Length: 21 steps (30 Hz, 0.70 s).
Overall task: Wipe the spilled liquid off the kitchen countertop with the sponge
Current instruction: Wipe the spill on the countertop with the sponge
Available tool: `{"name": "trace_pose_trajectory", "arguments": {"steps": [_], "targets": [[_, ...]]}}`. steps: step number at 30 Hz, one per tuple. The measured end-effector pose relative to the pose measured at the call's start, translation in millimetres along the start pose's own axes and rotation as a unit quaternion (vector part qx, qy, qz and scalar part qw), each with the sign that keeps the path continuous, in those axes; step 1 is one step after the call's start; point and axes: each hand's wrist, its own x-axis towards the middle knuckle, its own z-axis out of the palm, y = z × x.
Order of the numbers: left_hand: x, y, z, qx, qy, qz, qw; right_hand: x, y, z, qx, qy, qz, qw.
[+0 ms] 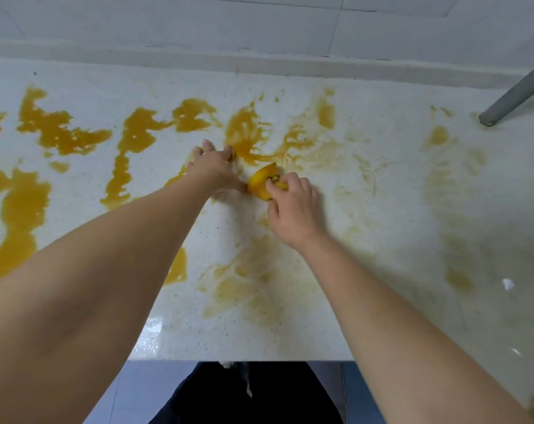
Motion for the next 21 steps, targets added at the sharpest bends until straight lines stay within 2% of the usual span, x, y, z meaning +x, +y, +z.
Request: {"name": "trace_pose_trajectory", "arguments": {"steps": [1,2,5,6,7,10,11,12,15,16,19,20,21], "targets": [[2,-1,1,0.003,-0.001,0.002,1.000,6,4,0,-0.008,-0.001,-0.019,1.000],[4,-3,1,0.007,-0.003,0.006,1.000,15,14,-1,-0.028,0.012,-0.003,1.000],[5,-6,2,0.004,-0.005,0.010,1.000,41,44,-16,-0.017,0.037,0.178,0.983],[5,-6,2,0.001,-0.004,0.009,1.000,44,42,-18,-0.002,0.036,0.192,0.981],[6,-5,2,-0.006,-0.003,0.005,1.000,47,33,-18,0.003,0.034,0.155,0.987],[6,-3,2,-0.029,0.002,-0.005,1.000,39,0,-5,0.008,-0.006,-0.062,0.998],[5,-4,2,-0.032,0.005,-0.006,0.999,40,1,-3,0.007,-0.011,-0.080,0.997],[5,-4,2,-0.032,0.005,-0.003,0.999,48,9,-4,-0.008,-0.001,-0.054,0.998],[3,-3,1,-0.030,0.002,0.002,1.000,66,32,-15,-0.008,0.025,0.134,0.991],[3,-2,0,-0.030,0.003,0.000,1.000,68,30,-16,0.002,0.023,0.142,0.990],[8,2,-1,-0.045,0.011,-0.012,0.999,54,6,-5,-0.004,-0.009,-0.025,1.000],[11,4,-2,-0.045,0.019,-0.013,0.999,53,8,-2,-0.008,-0.008,-0.055,0.998],[16,6,-5,-0.039,0.024,-0.014,0.999,60,16,-4,-0.018,-0.002,-0.045,0.999]]}}
